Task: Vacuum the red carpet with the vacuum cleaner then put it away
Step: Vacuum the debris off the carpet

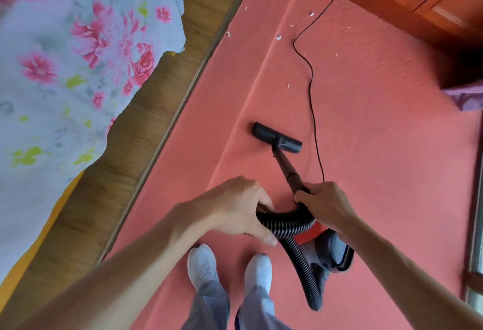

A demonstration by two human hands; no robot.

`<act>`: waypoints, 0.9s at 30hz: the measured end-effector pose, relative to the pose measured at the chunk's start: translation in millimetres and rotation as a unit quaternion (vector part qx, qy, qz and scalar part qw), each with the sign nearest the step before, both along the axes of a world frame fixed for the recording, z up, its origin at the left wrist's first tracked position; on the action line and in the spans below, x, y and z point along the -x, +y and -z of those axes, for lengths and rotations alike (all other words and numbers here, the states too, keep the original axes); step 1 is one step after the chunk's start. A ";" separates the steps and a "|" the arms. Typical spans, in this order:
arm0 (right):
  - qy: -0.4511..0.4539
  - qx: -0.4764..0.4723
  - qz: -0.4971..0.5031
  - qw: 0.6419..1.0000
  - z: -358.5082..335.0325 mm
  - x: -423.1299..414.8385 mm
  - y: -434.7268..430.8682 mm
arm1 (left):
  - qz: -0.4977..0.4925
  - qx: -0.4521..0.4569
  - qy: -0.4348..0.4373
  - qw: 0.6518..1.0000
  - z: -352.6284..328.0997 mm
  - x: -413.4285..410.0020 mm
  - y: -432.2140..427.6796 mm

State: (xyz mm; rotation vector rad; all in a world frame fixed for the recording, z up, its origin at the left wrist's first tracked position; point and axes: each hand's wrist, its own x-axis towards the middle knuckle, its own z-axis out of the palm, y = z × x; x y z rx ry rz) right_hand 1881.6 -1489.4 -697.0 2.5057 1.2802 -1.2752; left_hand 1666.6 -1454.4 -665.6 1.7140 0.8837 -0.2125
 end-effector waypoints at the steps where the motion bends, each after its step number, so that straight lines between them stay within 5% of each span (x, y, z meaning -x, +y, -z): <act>1: 0.003 -0.004 0.007 1.000 2.8 -1.4 4.8 | -0.008 -0.004 0.001 1.000 2.1 -1.0 3.8; 15: -0.042 -0.049 -0.016 0.998 61.3 -38.0 116.3 | -0.213 -0.005 0.016 0.977 67.1 -63.2 46.2; 27: -0.045 -0.035 -0.057 0.997 70.9 -98.8 202.2 | -0.248 -0.062 0.049 0.965 78.2 -138.2 109.6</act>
